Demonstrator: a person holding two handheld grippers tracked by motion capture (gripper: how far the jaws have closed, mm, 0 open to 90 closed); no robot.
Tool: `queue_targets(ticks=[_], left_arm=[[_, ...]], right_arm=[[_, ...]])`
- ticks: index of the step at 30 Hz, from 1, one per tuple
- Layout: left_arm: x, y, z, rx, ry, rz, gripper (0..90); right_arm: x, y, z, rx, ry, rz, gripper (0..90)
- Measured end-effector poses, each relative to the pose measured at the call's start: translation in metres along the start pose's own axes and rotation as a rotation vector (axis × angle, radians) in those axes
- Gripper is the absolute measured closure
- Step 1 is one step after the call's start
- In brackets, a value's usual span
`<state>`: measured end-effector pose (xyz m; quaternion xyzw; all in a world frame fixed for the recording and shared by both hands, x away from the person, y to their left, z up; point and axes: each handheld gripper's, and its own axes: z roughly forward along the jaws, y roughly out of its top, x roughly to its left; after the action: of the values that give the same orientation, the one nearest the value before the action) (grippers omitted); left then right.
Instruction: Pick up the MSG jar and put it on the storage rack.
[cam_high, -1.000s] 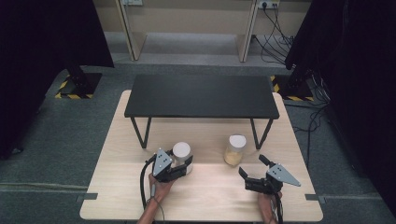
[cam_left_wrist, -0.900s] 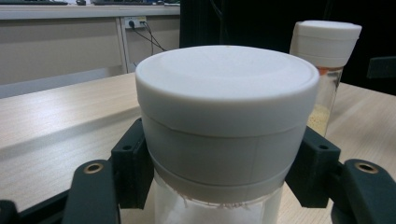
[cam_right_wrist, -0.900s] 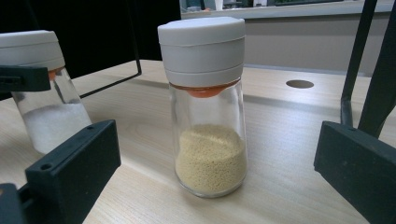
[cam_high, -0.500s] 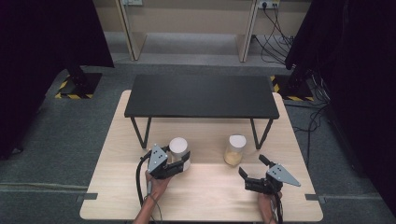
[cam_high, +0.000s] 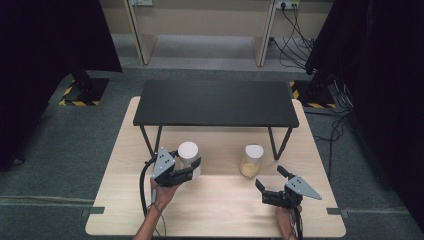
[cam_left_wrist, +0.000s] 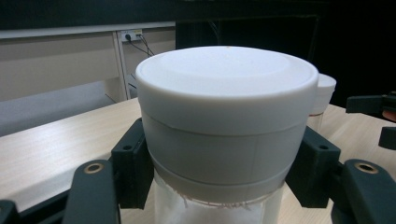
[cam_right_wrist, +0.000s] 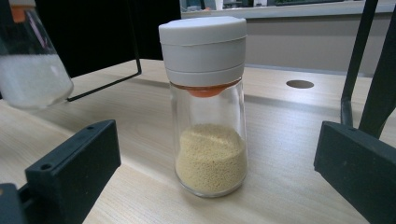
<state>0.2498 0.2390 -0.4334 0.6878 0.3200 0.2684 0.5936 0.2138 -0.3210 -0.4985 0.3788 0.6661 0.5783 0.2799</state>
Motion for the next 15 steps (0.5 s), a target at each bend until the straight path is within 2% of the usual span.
queue_targets(ticks=[6,11,15], left_arm=[[0.005,0.02,-0.009,-0.006,-0.031,0.005,34.5],[0.01,0.041,-0.016,-0.014,-0.055,-0.015,34.5],[0.011,0.056,-0.02,-0.012,-0.051,-0.033,34.5]], right_arm=[[0.0,0.0,0.0,0.001,-0.001,-0.002,0.4],[0.0,0.0,0.0,0.001,-0.002,-0.001,0.4],[0.0,0.0,0.0,0.002,-0.002,0.0,0.4]])
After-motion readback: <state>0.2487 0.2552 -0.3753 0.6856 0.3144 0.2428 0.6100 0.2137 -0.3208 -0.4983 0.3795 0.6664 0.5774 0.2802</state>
